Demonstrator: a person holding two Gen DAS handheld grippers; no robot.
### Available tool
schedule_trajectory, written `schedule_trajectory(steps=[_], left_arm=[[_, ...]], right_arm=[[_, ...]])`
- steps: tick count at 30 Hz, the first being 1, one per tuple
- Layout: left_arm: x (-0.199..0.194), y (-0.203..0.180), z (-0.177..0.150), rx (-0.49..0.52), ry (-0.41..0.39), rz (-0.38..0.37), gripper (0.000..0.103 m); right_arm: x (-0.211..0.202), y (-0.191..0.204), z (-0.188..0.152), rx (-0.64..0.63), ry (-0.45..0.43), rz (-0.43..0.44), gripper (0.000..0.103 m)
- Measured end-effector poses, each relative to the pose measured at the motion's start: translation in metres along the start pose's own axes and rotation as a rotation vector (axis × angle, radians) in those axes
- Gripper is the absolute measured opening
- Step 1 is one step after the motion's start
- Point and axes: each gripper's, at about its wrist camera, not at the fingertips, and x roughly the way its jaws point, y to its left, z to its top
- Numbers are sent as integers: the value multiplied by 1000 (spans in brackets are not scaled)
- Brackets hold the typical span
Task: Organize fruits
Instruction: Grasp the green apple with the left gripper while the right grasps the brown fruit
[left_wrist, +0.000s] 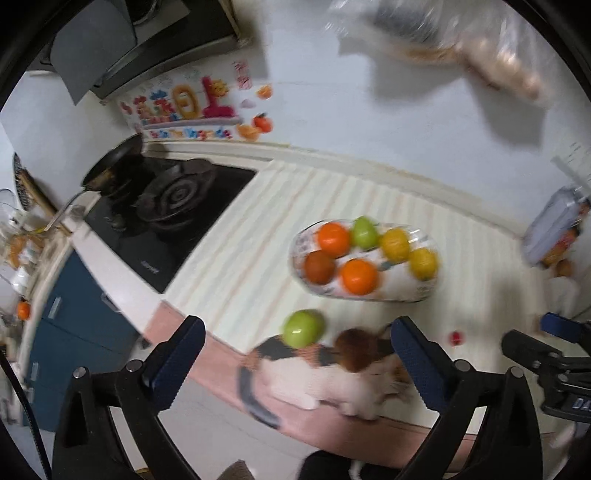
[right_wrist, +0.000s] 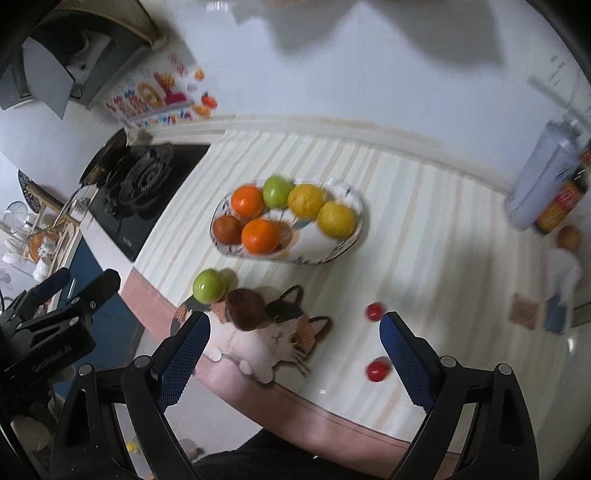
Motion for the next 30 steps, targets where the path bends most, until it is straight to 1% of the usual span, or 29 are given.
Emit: schedule_trajectory(steps=[3, 4, 7, 10, 13, 15, 16, 18, 19, 20, 21, 23, 26, 30], left_arm=[[27, 12, -5, -9, 50, 49, 103], [37, 18, -6, -12, 64, 75, 103], [65, 33, -13, -31, 119, 117, 103], [91, 50, -22, -55, 172, 150, 103], [112, 61, -28, -73, 220, 165, 103], [125, 67, -31, -82, 249, 175, 103], [128, 69, -31, -88, 257, 171, 103], [137, 72, -30, -97, 271, 173, 103], [141, 73, -28, -100, 279, 165, 103], [144, 73, -28, -105, 283, 156, 103], [148, 72, -26, -109, 288, 149, 103], [155, 68, -23, -111, 303, 119, 103], [164, 59, -18, -108, 322, 65, 103], [185, 38, -9, -71, 371, -17, 103]], right_arm=[[50, 2, -2, 34, 77, 67, 95], [68, 3, -3, 44, 103, 86, 95], [115, 11, -6, 67, 168, 128, 95], [165, 24, -7, 67, 235, 138, 95], [204, 37, -7, 50, 273, 126, 93], [225, 43, -6, 50, 303, 128, 87], [235, 46, -6, 53, 321, 137, 86], [251, 51, -6, 58, 341, 155, 76], [257, 54, -5, 52, 350, 154, 74], [260, 55, -5, 44, 350, 144, 70], [262, 57, -5, 32, 341, 135, 69], [260, 55, -4, 32, 344, 134, 69], [249, 46, -7, 29, 339, 104, 69], [227, 28, -16, 32, 335, 67, 69]])
